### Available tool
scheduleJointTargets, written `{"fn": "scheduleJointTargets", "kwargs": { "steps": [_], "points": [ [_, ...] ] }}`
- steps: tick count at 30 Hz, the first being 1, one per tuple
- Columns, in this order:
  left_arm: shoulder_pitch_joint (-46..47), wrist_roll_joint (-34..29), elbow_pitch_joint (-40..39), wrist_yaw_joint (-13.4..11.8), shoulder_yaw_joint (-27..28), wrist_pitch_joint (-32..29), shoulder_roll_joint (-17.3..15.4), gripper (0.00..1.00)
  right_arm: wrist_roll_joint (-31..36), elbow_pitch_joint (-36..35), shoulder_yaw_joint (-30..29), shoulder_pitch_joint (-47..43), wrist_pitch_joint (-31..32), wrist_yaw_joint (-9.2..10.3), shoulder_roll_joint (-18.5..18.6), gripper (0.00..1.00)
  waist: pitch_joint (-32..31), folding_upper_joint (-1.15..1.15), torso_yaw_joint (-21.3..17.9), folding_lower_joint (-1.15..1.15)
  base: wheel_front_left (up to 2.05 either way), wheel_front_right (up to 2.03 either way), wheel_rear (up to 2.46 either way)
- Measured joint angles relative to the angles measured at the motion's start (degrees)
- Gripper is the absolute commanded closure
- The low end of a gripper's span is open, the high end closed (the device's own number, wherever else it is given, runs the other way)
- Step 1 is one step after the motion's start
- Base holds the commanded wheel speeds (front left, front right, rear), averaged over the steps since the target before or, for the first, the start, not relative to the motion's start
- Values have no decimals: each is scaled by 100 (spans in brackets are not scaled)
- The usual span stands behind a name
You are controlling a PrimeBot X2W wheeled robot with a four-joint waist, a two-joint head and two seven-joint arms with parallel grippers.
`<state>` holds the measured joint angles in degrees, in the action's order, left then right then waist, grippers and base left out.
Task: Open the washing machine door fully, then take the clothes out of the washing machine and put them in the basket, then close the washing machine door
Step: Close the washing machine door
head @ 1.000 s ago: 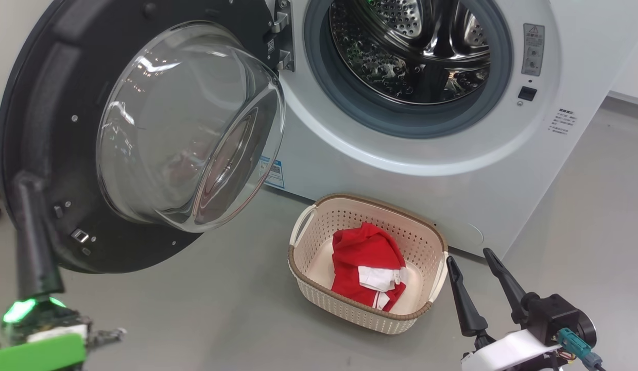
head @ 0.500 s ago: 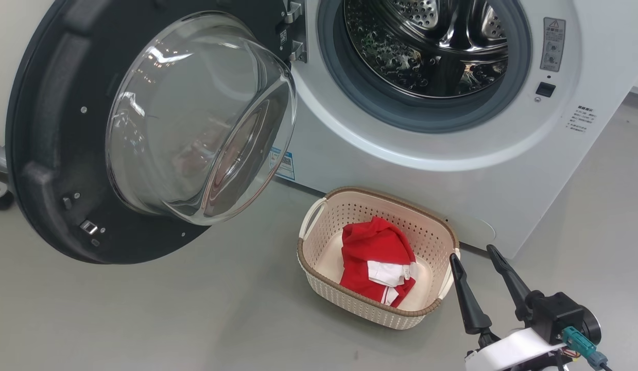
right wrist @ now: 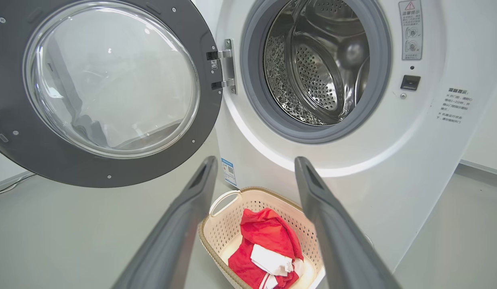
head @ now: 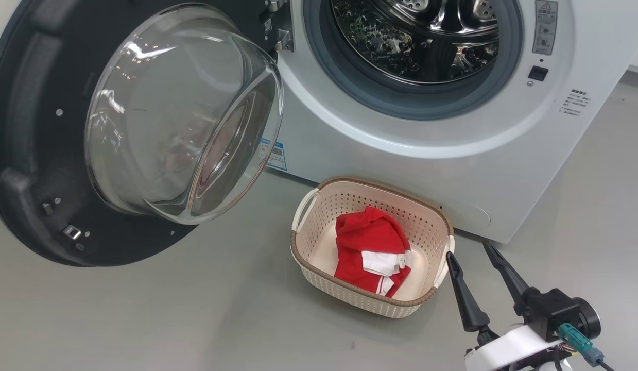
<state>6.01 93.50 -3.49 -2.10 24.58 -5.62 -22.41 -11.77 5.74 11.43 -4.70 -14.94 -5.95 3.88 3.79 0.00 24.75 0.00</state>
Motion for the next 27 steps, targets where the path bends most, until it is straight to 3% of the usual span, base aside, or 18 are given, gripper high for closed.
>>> {"fn": "scheduleJointTargets", "kwargs": {
  "steps": [7,21,27],
  "points": [
    [119,516,715,-222,-75,-667,-229,100,41,-12,57,115,1,-4,46,0,111,0,-169,0,0,0,0],
    [538,814,1622,-211,-290,-1332,-353,100,41,-44,15,253,1,-5,157,0,371,0,-470,0,0,0,0],
    [694,889,1903,-55,-421,-1625,-377,100,41,-44,-4,308,1,-5,167,0,409,0,-493,0,0,0,0]
  ]
}}
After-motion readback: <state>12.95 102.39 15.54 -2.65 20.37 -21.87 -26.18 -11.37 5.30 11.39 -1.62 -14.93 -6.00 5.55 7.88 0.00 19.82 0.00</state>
